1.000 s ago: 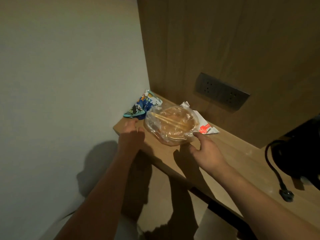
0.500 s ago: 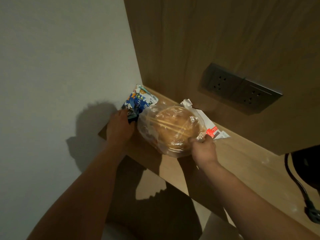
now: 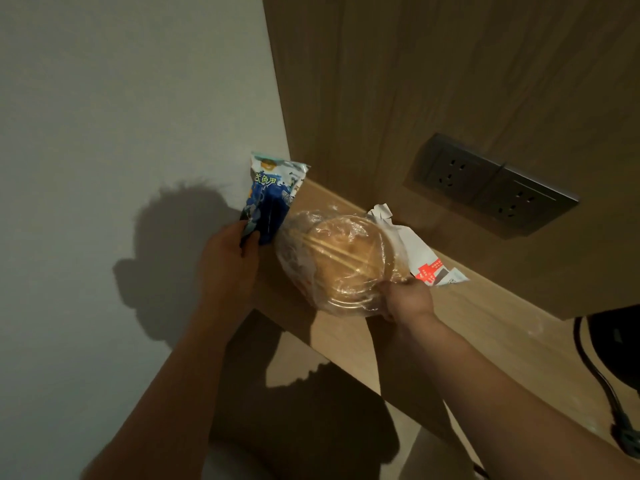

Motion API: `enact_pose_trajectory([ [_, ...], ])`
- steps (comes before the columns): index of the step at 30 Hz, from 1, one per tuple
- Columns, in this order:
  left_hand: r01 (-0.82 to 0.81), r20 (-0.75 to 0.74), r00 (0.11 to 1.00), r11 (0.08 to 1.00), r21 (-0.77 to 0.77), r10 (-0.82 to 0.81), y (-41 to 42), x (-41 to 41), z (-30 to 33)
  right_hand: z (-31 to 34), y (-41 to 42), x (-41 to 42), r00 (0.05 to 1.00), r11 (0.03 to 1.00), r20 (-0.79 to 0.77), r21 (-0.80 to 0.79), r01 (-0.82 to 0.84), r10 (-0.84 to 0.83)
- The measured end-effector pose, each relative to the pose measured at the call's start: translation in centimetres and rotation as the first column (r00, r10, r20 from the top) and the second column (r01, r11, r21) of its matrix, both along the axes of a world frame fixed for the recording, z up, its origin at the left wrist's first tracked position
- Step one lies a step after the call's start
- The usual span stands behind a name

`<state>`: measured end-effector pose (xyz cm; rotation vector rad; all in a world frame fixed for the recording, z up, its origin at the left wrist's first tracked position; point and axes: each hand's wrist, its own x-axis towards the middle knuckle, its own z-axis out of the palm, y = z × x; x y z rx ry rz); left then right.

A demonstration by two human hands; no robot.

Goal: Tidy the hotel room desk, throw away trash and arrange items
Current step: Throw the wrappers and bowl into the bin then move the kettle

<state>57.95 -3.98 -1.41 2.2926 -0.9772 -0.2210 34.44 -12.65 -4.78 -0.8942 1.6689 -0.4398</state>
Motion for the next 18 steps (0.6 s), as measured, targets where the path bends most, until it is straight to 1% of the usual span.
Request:
enact_pose_trajectory([
  [3,0.026,-0.034,0.999,0.996,-0.082,-0.029,2.5,-0.8,1.2,-0.6,0.0,0.1,0.997,0.999,0.063,0.006,0.040,-0.040],
  [5,0.018,-0.056,0.998,0.994,-0.110,-0.025,3.9,-1.2,1.8,-0.6,0.3,-0.4,0.996,0.999,0.075,0.000,0.042,-0.042],
  [7,0.004,-0.061,0.998,0.994,-0.107,-0.010,4.9,-1.7,2.3,0.2,1.0,-1.3,0.996,0.999,0.079,-0.011,0.047,-0.046],
  [10,0.037,-0.061,0.997,0.994,-0.098,-0.043,5.6,-3.3,3.3,1.7,2.3,-3.3,0.997,0.997,0.066,-0.067,0.048,-0.044],
  [13,0.056,-0.142,0.988,0.994,-0.098,-0.069,4.9,-5.5,3.9,3.8,4.3,-6.0,0.997,0.989,0.070,-0.142,0.047,-0.037],
  [15,0.080,-0.186,0.977,0.990,-0.113,-0.100,4.2,-7.6,4.3,5.3,5.9,-8.4,0.993,0.982,0.094,-0.165,0.087,-0.072],
  [18,0.164,-0.158,0.970,0.978,-0.127,-0.183,3.3,-10.9,4.6,6.7,8.2,-12.7,0.982,0.970,0.131,-0.185,0.159,-0.136],
])
